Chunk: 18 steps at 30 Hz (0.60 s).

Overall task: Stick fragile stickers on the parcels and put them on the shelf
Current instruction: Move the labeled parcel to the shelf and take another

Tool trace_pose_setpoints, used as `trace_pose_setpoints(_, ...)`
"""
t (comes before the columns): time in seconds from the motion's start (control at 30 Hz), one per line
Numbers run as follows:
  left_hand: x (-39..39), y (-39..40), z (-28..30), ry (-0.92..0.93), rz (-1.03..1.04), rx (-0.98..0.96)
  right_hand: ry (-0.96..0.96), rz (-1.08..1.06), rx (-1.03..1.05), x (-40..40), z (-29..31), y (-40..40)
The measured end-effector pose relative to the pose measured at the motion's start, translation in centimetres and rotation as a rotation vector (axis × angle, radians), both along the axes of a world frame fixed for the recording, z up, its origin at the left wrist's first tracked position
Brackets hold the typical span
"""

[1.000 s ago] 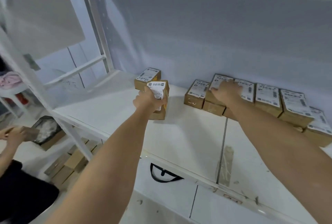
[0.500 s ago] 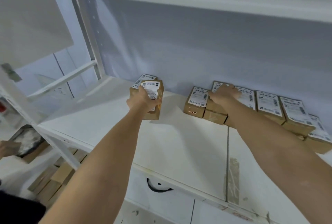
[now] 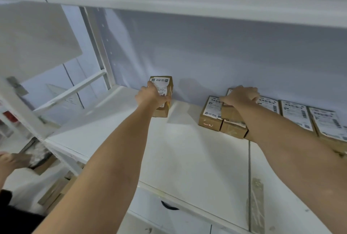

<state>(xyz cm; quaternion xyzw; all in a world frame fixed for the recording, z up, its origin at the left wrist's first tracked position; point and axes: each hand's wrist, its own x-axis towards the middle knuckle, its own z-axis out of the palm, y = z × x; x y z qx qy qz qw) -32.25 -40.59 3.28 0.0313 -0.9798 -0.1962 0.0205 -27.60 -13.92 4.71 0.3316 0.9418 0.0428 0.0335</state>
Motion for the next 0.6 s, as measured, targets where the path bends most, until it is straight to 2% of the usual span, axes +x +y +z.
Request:
trace_pose_setpoints(0.1,-1.1,0.2,0.8,-0.023,0.014,0.004,0.080,-0.002,0.015,-0.6,1.5,-1.2)
trace_pose_setpoints(0.3,-3.8,-1.0,1.3,-0.022,-0.041,-0.053,0.216,0.020,-0.095,-1.3,1.7,-3.8)
trace_pose_setpoints(0.6,-7.8,-7.0,1.4,-0.014,-0.120,-0.124,0.171,-0.078,-0.108,-2.3,0.8,-8.5)
